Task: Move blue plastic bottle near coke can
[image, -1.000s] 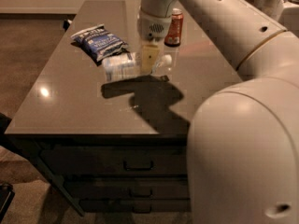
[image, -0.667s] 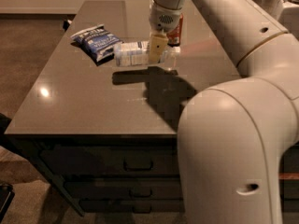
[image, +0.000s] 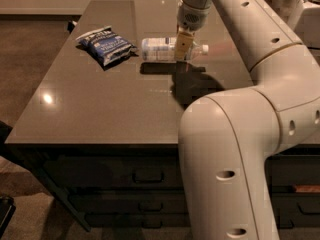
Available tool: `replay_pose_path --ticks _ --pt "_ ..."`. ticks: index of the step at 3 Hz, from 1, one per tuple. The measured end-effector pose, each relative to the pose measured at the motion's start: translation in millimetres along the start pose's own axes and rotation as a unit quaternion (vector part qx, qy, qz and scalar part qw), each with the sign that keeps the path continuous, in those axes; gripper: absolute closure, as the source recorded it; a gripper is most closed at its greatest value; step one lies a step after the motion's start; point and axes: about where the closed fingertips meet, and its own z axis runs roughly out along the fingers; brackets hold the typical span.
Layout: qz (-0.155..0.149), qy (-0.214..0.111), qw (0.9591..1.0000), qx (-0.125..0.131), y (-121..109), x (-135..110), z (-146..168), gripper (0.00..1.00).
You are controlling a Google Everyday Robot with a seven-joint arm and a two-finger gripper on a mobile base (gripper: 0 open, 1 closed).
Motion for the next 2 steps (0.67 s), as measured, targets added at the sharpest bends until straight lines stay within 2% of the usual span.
replay_pose_path --ticks 1,2 --pt "0.044 0.009 0.9989 0.014 -22 29 13 1.00" --pt "0.068 0.008 0.9974 0.021 -31 42 18 1.00"
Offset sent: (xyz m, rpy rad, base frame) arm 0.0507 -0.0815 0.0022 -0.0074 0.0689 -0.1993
